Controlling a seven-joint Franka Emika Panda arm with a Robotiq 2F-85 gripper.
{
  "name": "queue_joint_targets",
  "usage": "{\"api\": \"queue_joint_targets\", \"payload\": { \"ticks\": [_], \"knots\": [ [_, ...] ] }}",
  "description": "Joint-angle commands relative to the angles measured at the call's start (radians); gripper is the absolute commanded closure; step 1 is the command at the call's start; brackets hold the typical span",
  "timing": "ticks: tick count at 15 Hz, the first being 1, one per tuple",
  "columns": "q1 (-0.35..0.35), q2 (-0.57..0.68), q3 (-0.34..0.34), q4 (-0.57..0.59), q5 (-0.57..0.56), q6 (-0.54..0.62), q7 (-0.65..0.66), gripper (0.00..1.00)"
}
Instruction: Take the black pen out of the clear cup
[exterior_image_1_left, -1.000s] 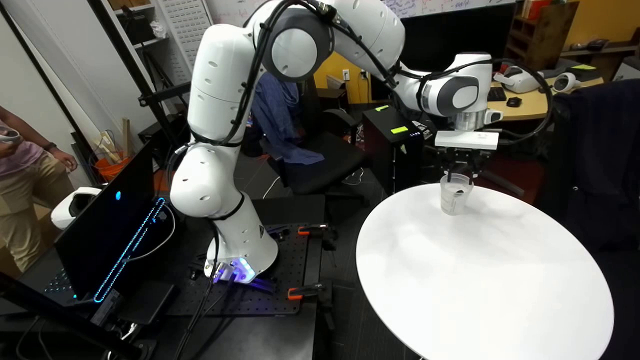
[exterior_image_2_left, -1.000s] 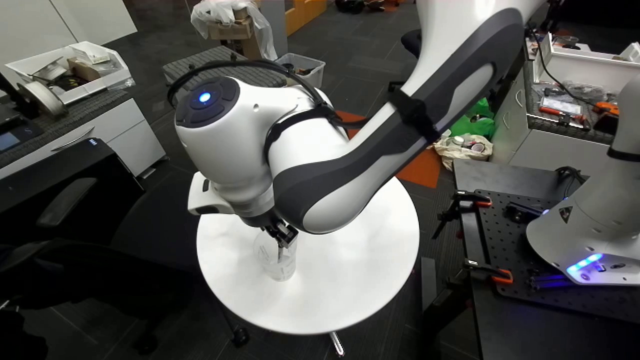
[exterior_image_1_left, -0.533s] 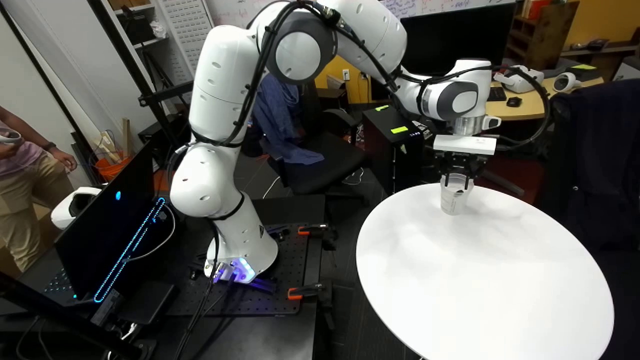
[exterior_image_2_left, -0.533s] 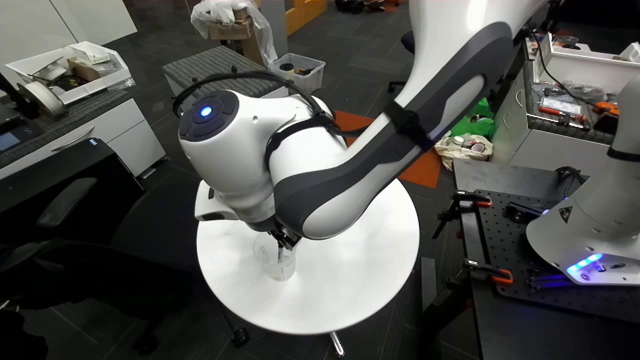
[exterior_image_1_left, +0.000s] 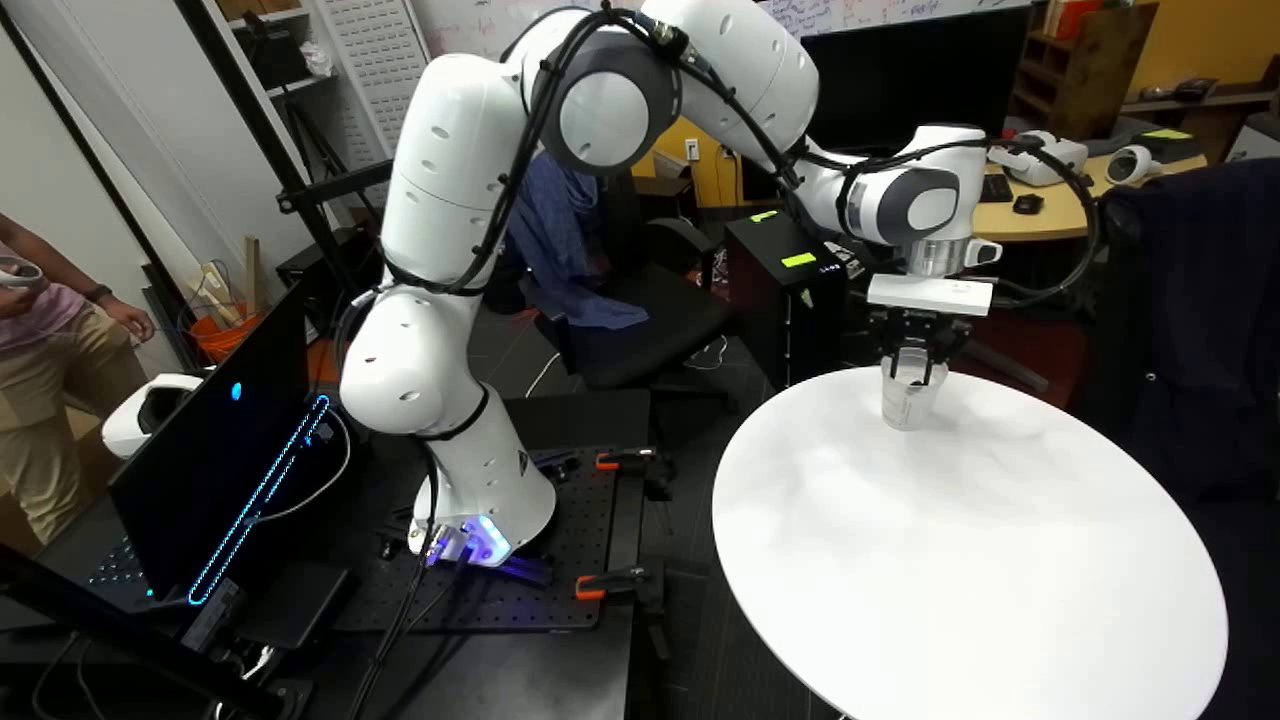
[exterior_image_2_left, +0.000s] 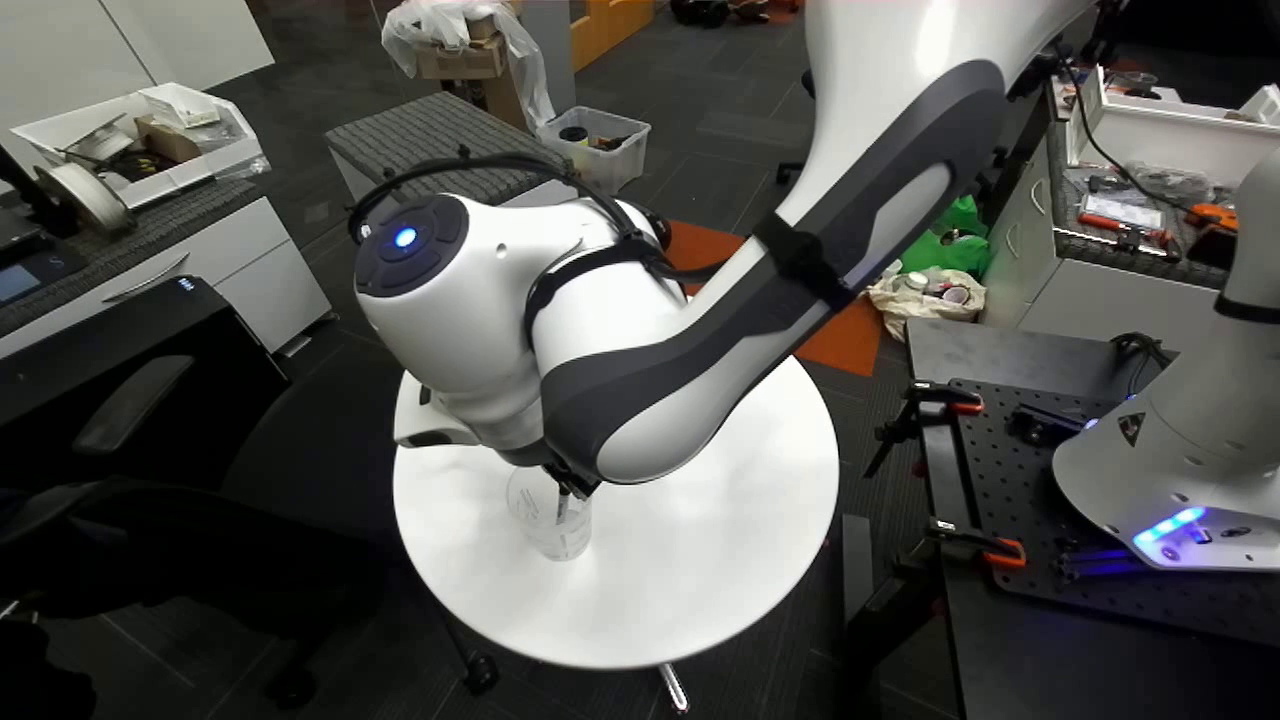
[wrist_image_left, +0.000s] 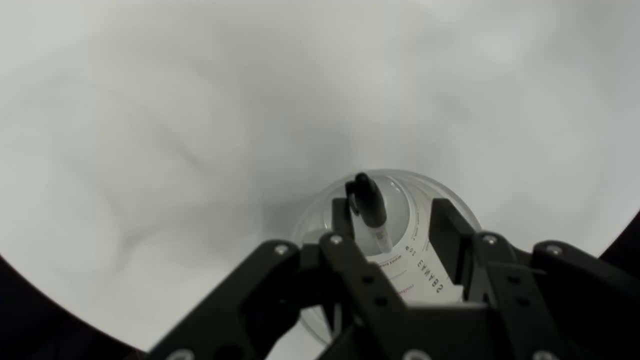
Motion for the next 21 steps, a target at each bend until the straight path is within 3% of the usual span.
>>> {"api": "queue_joint_targets", "payload": {
  "ticks": [1,5,10,11,13,15,21],
  "knots": [
    [0.006,0.013,-0.001,0.038,-0.013,-0.053,0.011,0.61],
    [0.007,0.017,-0.004,0.050,-0.018,-0.079,0.012,0.67],
    [0.005,0.021,-0.005,0.067,-0.016,-0.138,0.007,0.61],
    [0.004,0.024,-0.005,0.070,-0.015,-0.147,0.005,0.66],
    [0.006,0.029,-0.004,0.077,-0.017,-0.163,0.006,0.88],
    [0.007,0.032,-0.005,0.082,-0.019,-0.169,0.008,1.00],
    [0.019,0.019,-0.006,0.078,-0.027,-0.173,0.026,0.96]
  ]
}}
